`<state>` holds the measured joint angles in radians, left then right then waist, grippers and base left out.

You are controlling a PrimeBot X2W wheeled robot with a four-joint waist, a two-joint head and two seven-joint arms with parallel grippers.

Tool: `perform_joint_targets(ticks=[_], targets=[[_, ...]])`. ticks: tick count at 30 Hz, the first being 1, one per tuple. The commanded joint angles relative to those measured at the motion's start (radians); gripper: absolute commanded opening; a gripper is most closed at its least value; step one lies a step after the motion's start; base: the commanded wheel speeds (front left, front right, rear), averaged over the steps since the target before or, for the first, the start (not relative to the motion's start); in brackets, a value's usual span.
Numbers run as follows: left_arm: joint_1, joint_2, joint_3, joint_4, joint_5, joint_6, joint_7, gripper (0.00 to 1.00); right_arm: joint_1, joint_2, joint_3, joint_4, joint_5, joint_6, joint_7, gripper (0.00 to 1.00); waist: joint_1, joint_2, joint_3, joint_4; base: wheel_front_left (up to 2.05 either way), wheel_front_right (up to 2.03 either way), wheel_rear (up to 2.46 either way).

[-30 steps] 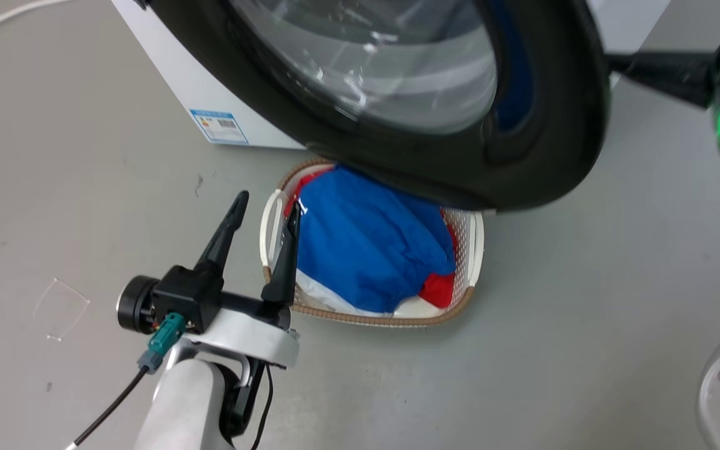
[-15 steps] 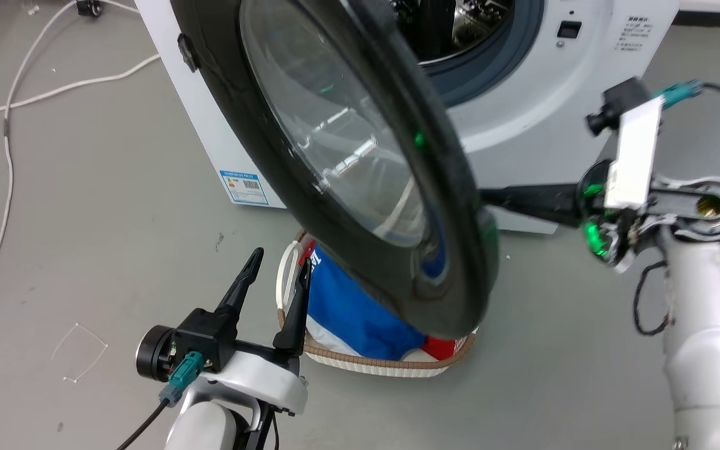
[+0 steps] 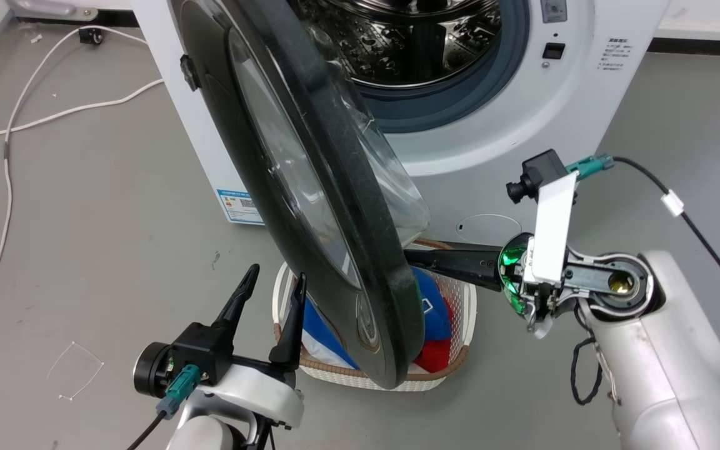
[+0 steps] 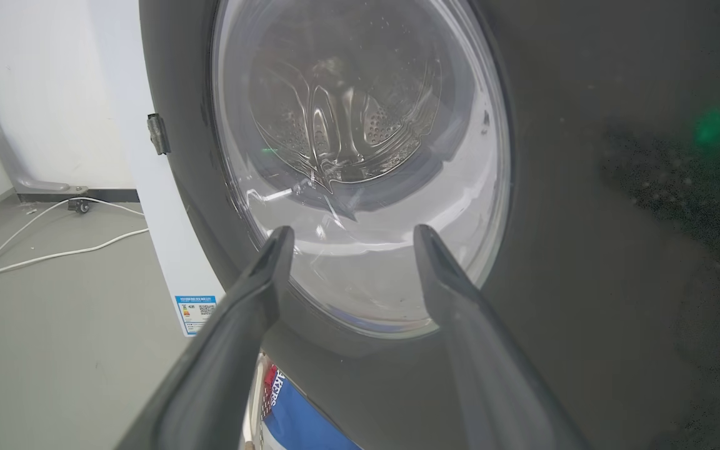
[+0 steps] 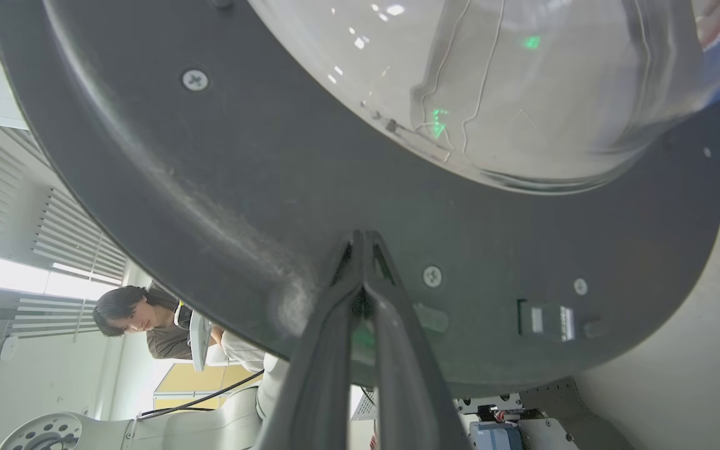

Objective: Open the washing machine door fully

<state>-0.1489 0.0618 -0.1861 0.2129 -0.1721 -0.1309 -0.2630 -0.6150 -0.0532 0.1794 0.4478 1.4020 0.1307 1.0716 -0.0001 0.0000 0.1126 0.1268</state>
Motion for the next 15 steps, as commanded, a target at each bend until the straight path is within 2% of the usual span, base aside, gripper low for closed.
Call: perform_joint_targets(ticks=[1, 8, 15], targets=[[0.009, 0.002, 0.006, -0.002, -0.004, 0.0, -0.002, 1.0, 0.028, 0.005, 0.011, -0.013, 0.016, 0.0, -0.029, 0.0, 0.0001, 0.0, -0.003, -0.005, 0.0, 0.0, 0.0], [0.023, 0.001, 0.03, 0.005, -0.004, 0.0, -0.002, 1.0, 0.096, 0.004, -0.003, -0.055, 0.002, 0.0, -0.273, 0.0, 0.0001, 0.0, -0.019, -0.033, 0.0, 0.0, 0.0], [0.047, 0.006, 0.052, 0.012, 0.004, 0.0, -0.002, 1.0, 0.223, 0.004, -0.073, -0.125, -0.045, 0.0, -0.529, 0.0, 0.0001, 0.0, -0.048, -0.06, 0.0, 0.0, 0.0]])
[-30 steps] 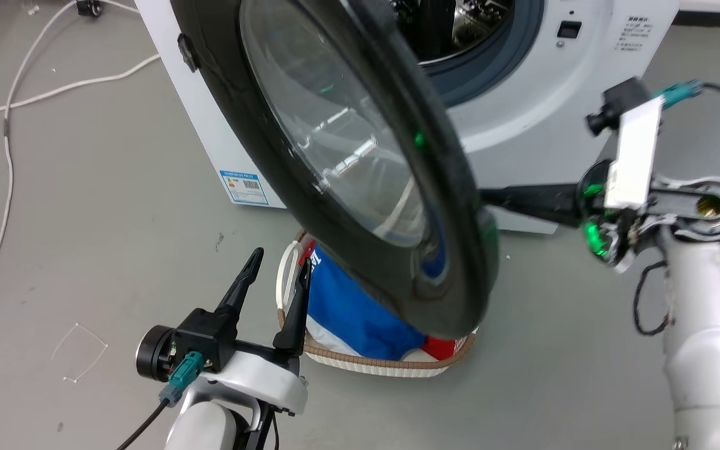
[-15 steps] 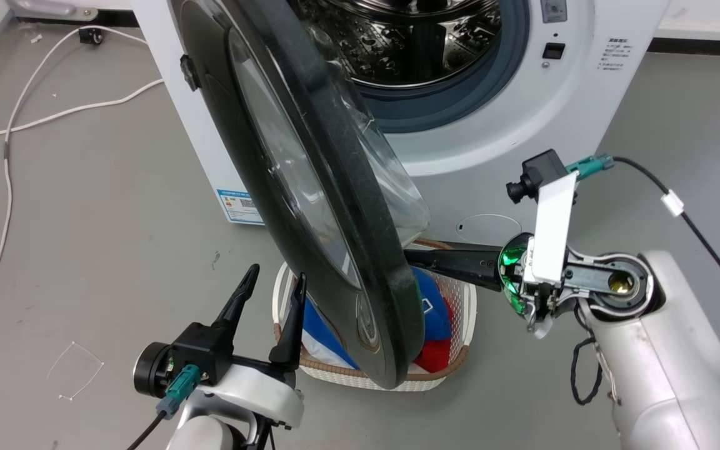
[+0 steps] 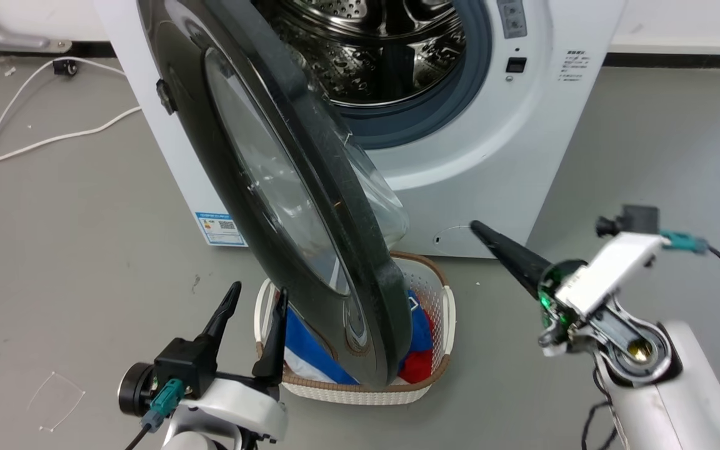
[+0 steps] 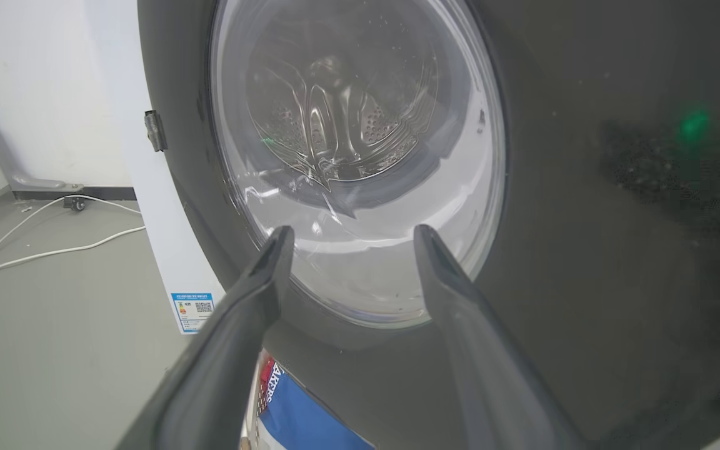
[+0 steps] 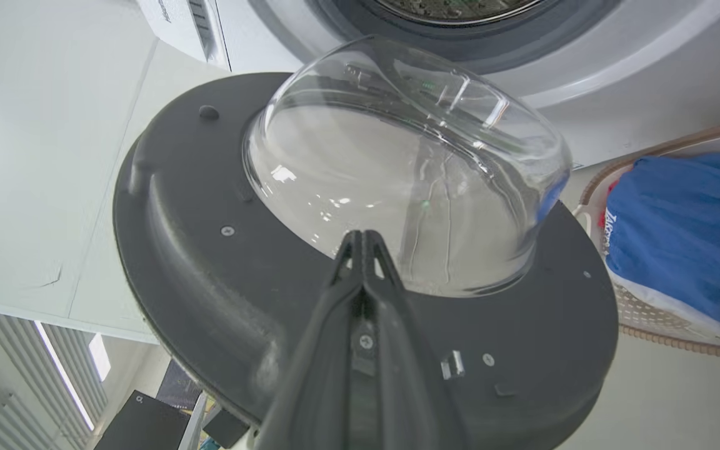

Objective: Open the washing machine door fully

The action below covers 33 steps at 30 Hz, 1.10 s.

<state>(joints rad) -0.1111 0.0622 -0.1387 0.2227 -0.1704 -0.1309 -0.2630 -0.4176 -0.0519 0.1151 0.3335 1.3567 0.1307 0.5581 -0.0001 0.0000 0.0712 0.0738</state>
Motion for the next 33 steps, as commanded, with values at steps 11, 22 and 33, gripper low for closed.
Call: perform_joint_targets(ticks=[11, 22, 33], targets=[[0.025, 0.009, 0.042, 0.015, 0.001, 0.0, -0.002, 1.0, 0.293, -0.042, -0.115, -0.215, -0.16, 0.0, -0.286, 1.0, 0.0001, 0.0, -0.022, -0.031, 0.0, 0.0, 0.0], [0.04, 0.003, 0.085, 0.01, 0.015, 0.004, -0.002, 1.0, 0.384, -0.102, -0.167, -0.313, -0.704, 0.0, -0.606, 1.0, 0.0001, 0.0, -0.032, -0.058, 0.0, 0.0, 0.0], [0.031, 0.006, 0.098, 0.007, 0.041, 0.003, -0.002, 1.0, 0.448, -0.042, -0.172, -0.451, -1.225, 0.0, -0.638, 1.0, 0.0001, 0.0, -0.035, -0.055, 0.0, 0.0, 0.0]])
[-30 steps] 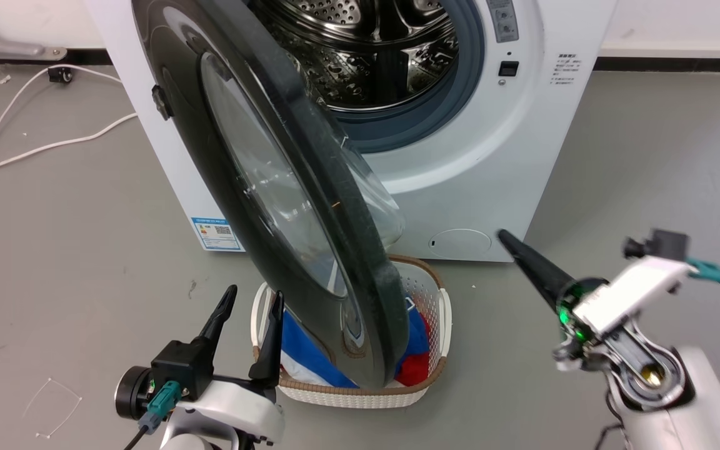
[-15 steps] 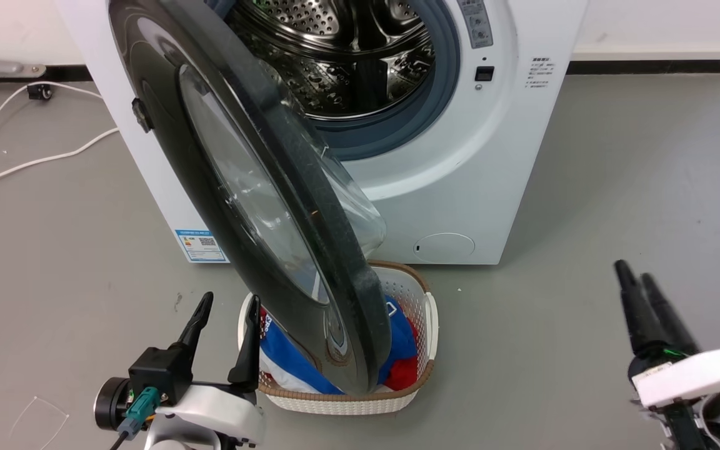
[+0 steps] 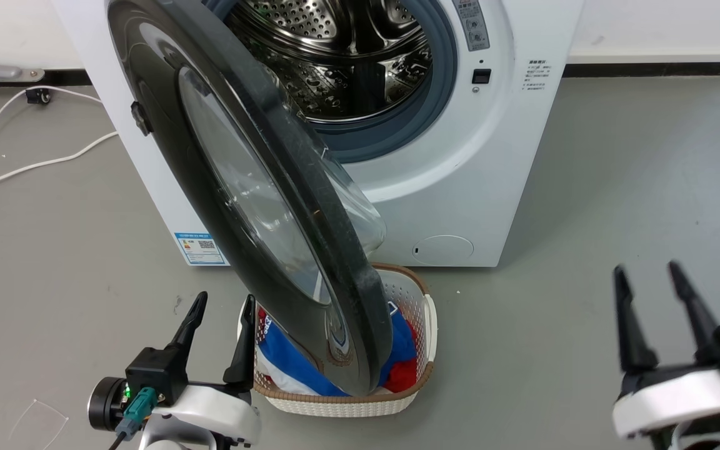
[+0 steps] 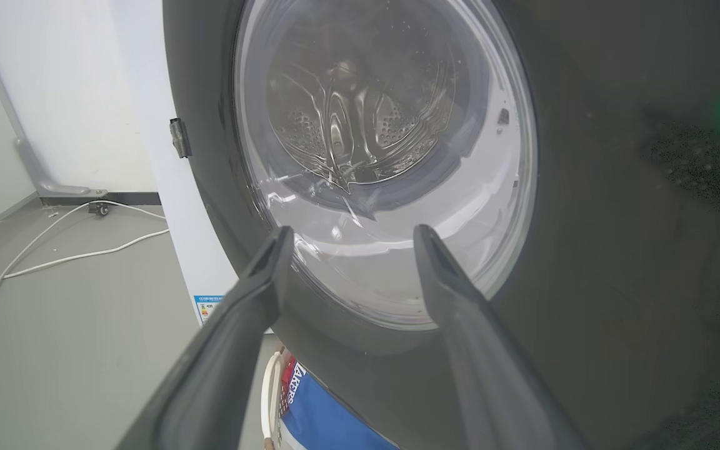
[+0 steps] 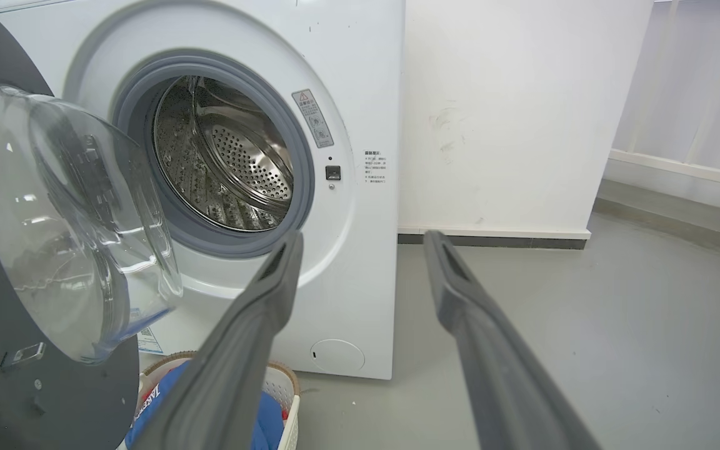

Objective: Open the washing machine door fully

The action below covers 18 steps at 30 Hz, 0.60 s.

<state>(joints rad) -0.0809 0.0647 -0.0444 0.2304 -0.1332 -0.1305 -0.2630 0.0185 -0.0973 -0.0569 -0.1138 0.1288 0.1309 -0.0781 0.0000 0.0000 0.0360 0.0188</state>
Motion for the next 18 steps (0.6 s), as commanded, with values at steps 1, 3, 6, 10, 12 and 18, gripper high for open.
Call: perform_joint_targets(ticks=[1, 3, 6, 10, 12, 18], targets=[[0.001, 0.004, 0.004, 0.001, 0.005, 0.003, -0.002, 1.0, 0.025, 0.009, 0.005, 0.0, -0.014, 0.0, 0.003, 1.0, 0.0, 0.0, 0.0, 0.001, 0.0, 0.0, 0.0], [0.006, 0.003, 0.006, 0.003, 0.006, 0.003, -0.002, 1.0, 0.05, 0.02, 0.014, 0.011, -0.033, 0.0, 0.006, 1.0, 0.0, 0.0, -0.005, 0.001, 0.0, 0.0, 0.0], [0.015, 0.003, 0.009, 0.008, 0.006, 0.002, -0.002, 1.0, 0.071, 0.031, 0.028, 0.043, -0.044, 0.0, 0.002, 1.0, 0.0, 0.0, -0.012, -0.001, 0.0, 0.0, 0.0], [0.021, 0.002, 0.008, 0.017, 0.005, 0.002, -0.002, 1.0, 0.079, 0.038, 0.038, 0.077, -0.045, 0.0, -0.011, 1.0, 0.0, 0.0, -0.025, -0.005, 0.0, 0.0, 0.0], [0.023, 0.001, 0.006, 0.022, 0.003, 0.002, -0.002, 1.0, 0.074, 0.041, 0.039, 0.088, -0.045, 0.0, -0.018, 1.0, 0.0, 0.0, -0.028, -0.006, 0.0, 0.0, 0.0], [0.025, 0.002, 0.003, 0.03, -0.003, 0.001, -0.002, 1.0, 0.056, 0.044, 0.034, 0.102, -0.037, 0.0, -0.018, 1.0, 0.0, 0.0, -0.036, -0.009, 0.0, 0.0, 0.0]])
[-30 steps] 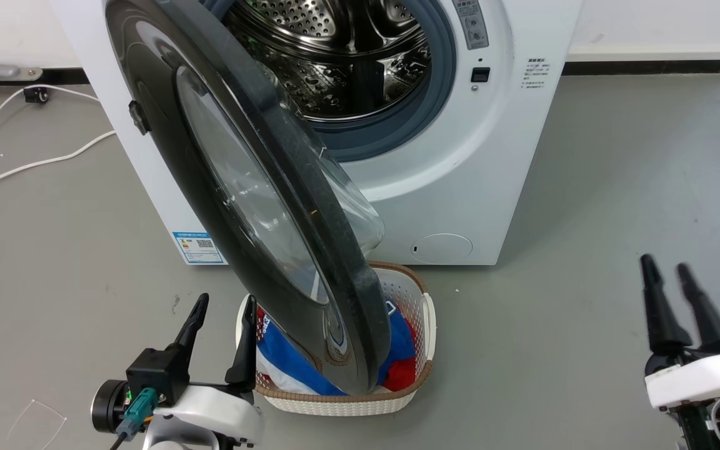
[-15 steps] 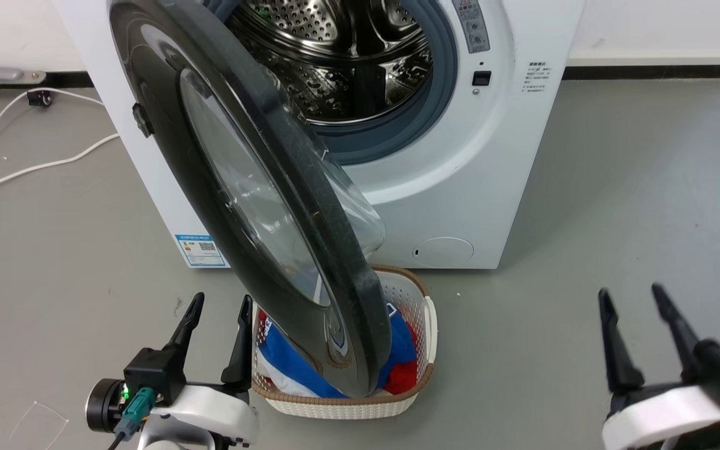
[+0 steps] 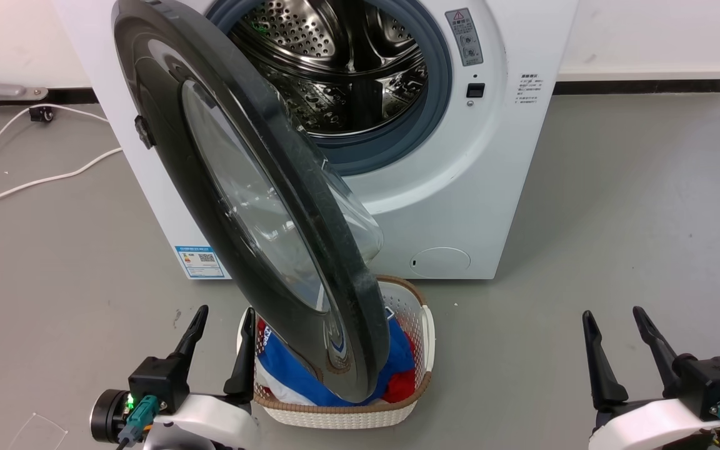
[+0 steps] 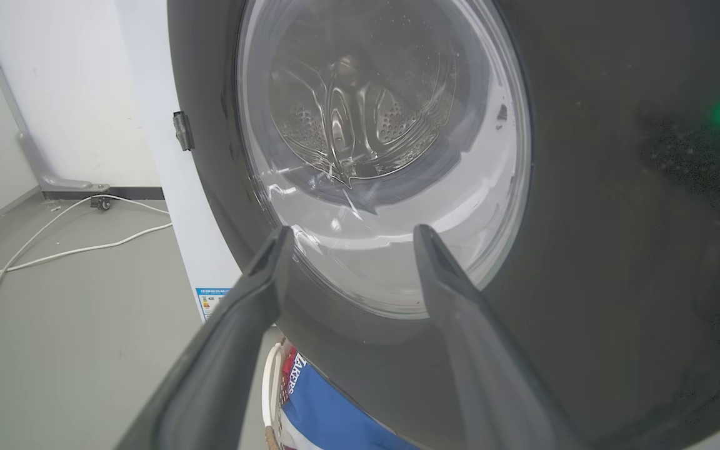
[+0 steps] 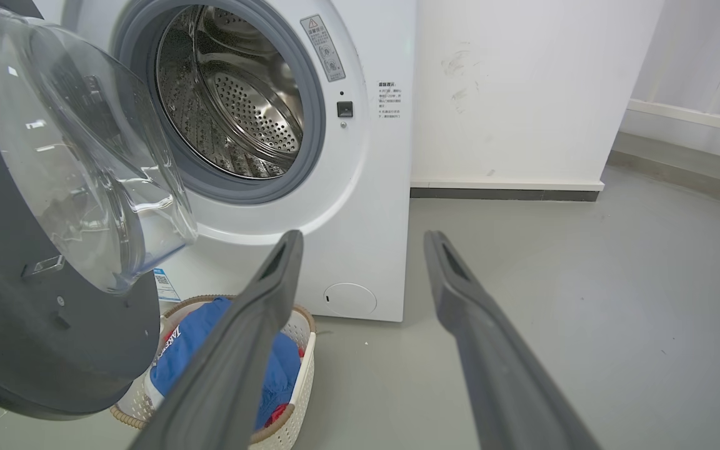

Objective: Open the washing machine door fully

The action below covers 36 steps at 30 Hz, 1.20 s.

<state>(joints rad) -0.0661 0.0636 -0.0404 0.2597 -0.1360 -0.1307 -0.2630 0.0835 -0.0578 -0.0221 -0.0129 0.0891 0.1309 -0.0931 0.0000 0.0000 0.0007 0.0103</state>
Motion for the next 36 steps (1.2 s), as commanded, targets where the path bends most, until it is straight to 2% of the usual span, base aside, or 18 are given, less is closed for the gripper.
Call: perform_joint_targets(ticks=[1, 10, 11, 14, 21, 27, 31, 36], targets=[[0.01, 0.003, -0.001, 0.003, -0.002, 0.001, -0.002, 1.0, -0.011, 0.005, -0.001, 0.002, 0.007, 0.0, -0.002, 1.0, 0.0, 0.0, -0.001, -0.001, 0.0, 0.0, 0.0], [0.004, 0.003, 0.0, 0.015, -0.016, 0.001, -0.002, 1.0, -0.023, 0.007, -0.006, 0.001, 0.013, 0.0, 0.009, 1.0, 0.0, 0.0, 0.0, -0.004, 0.0, 0.0, 0.0], [0.002, 0.003, -0.002, 0.018, -0.018, 0.001, -0.002, 0.89, -0.023, 0.008, -0.007, 0.0, 0.012, 0.0, 0.01, 1.0, 0.0, 0.0, 0.001, -0.004, 0.0, 0.0, 0.0], [-0.003, 0.006, -0.004, 0.02, -0.021, 0.001, -0.002, 0.0, -0.023, 0.008, -0.007, -0.003, 0.008, 0.0, 0.011, 1.0, 0.0, 0.0, 0.002, -0.003, 0.0, 0.0, 0.0], [-0.012, 0.008, 0.007, 0.022, -0.025, 0.002, -0.002, 0.0, -0.026, 0.009, -0.007, -0.005, 0.003, 0.0, 0.019, 1.0, 0.0, 0.0, 0.009, -0.002, 0.0, 0.0, 0.0], [-0.04, 0.012, 0.041, -0.04, -0.031, 0.036, -0.002, 0.0, -0.033, 0.009, -0.01, -0.006, -0.005, 0.0, 0.024, 1.0, 0.0, 0.0, 0.02, 0.002, 0.0, 0.0, 0.0], [-0.068, 0.01, 0.068, -0.142, -0.047, 0.063, 0.003, 0.0, -0.04, 0.009, -0.015, -0.009, -0.005, 0.0, 0.027, 1.0, 0.0, 0.0, 0.03, 0.008, 0.0, 0.0, 0.0], [-0.095, 0.014, 0.073, -0.333, -0.032, 0.098, 0.049, 0.0, -0.044, 0.009, -0.018, -0.009, -0.002, 0.0, 0.027, 1.0, 0.0, 0.0, 0.037, 0.012, 0.0, 0.0, 0.0]])
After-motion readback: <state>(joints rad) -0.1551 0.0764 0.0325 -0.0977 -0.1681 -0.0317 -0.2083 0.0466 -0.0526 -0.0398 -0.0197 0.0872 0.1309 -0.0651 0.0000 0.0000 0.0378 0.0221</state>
